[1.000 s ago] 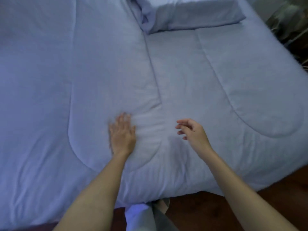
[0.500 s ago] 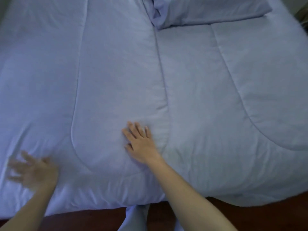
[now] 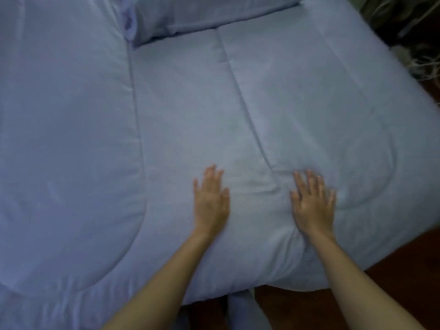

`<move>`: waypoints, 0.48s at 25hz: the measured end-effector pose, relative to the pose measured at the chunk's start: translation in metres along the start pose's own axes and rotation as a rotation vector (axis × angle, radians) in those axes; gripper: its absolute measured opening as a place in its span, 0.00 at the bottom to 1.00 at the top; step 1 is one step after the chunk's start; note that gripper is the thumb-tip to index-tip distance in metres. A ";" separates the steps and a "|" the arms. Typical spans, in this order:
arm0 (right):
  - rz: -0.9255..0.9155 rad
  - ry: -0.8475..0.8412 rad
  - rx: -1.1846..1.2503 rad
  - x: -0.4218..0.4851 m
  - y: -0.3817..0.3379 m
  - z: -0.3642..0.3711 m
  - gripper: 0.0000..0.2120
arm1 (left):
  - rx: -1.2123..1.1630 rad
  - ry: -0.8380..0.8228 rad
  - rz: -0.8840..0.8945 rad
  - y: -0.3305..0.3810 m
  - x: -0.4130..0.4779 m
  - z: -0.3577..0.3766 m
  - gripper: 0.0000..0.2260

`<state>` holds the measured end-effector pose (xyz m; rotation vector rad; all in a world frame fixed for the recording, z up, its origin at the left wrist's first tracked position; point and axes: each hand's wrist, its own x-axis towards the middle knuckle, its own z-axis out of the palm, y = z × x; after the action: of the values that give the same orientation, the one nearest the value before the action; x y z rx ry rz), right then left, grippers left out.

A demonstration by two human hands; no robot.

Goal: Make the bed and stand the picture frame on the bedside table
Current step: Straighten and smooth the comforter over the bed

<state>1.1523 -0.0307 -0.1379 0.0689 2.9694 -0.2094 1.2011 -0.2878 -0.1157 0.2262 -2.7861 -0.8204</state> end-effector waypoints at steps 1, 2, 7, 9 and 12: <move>0.068 -0.003 -0.003 0.006 0.038 -0.006 0.28 | -0.019 -0.053 0.088 0.035 0.007 0.021 0.22; 0.128 -0.014 -0.018 0.012 0.074 -0.014 0.27 | -0.028 -0.111 0.155 0.063 0.016 0.038 0.22; 0.536 -0.017 0.170 0.070 0.161 -0.073 0.26 | 0.178 -0.441 0.202 0.085 0.047 0.079 0.29; 0.475 0.150 0.266 0.098 0.120 -0.076 0.30 | 0.311 -0.354 0.115 0.052 0.051 0.069 0.27; 0.026 0.098 0.338 0.115 0.004 -0.062 0.29 | 0.414 -0.241 -0.151 0.004 0.050 0.041 0.28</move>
<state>1.0294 -0.0143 -0.0969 0.1623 2.9932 -0.7222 1.1421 -0.2737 -0.1388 0.4366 -3.1769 -0.3032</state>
